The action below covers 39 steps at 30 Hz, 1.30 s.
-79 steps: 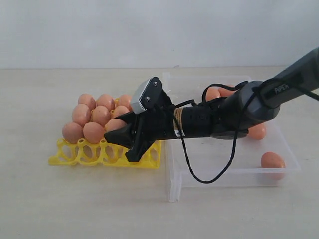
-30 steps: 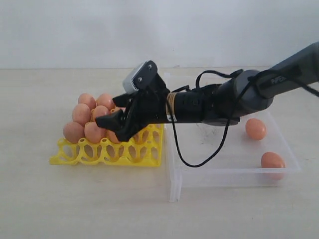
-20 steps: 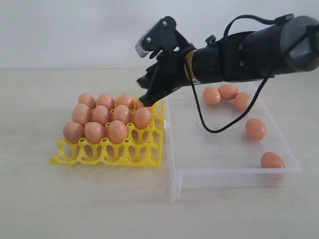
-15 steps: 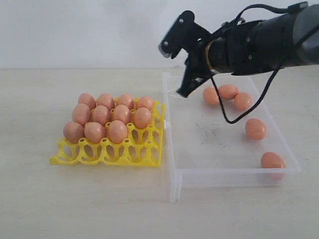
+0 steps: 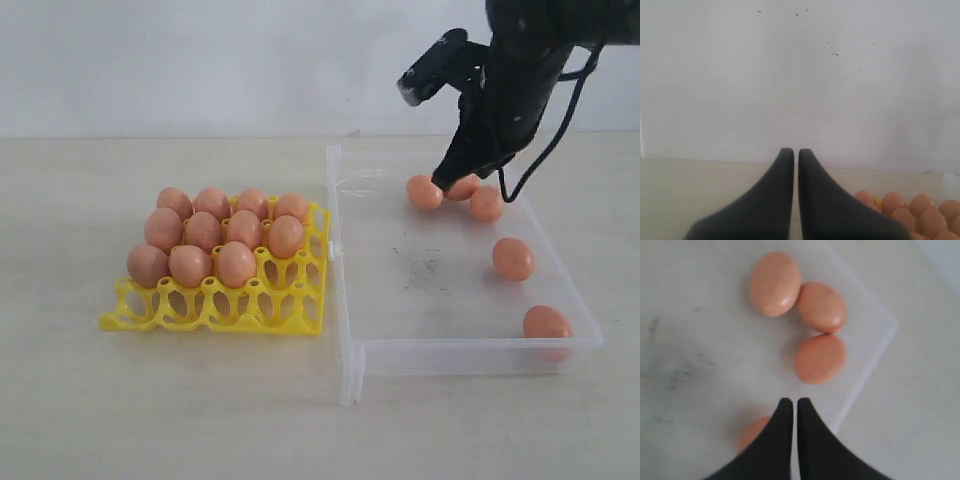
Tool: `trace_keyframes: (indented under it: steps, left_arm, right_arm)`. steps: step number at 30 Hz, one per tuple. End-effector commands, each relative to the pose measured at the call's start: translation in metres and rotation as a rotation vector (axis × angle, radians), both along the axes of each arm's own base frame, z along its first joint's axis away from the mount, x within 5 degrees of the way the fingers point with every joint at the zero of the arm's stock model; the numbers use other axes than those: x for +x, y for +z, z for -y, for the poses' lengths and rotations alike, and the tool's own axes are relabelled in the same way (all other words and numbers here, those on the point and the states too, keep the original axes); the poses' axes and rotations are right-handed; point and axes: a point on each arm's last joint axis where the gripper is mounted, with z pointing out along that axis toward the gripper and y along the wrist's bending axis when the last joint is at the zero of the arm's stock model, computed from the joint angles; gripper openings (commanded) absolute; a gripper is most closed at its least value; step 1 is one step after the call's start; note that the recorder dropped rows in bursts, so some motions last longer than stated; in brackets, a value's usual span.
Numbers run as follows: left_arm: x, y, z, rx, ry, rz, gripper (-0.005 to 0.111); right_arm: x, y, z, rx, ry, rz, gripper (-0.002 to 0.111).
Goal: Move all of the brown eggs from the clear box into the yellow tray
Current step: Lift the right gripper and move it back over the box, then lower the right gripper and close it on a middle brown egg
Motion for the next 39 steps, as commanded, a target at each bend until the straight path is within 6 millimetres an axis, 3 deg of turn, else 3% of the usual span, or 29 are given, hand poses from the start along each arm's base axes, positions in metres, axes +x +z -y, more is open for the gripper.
trace_keyframes:
  steps: [1,3,6,7,12,19,39]
  left_arm:
    - [0.0,0.001,0.0,-0.001,-0.002,0.009,0.004]
    - [0.0,0.001,0.0,-0.001,-0.002,0.009,0.004]
    - [0.0,0.001,0.0,-0.001,-0.002,0.009,0.004]
    - [0.0,0.001,0.0,-0.001,-0.002,0.009,0.004]
    - [0.0,0.001,0.0,-0.001,-0.002,0.009,0.004]
    - [0.0,0.001,0.0,-0.001,-0.002,0.009,0.004]
    - [0.0,0.001,0.0,-0.001,-0.002,0.009,0.004]
  right_arm:
    - [0.015,-0.018,0.017,0.178,-0.191,-0.306,0.001]
    - [0.017,-0.035,0.024,0.144,-0.229,-0.369,0.014]
    - [0.02,-0.055,0.025,0.133,-0.337,-0.398,0.063]
    - [0.021,-0.058,0.025,0.134,-0.362,-0.401,0.066]
    - [0.025,-0.069,0.034,0.046,-0.447,-0.365,0.043]
    - [0.025,-0.085,0.037,0.0,-0.502,-0.393,0.043]
    - [0.019,-0.087,0.024,0.143,-0.614,-0.486,0.043]
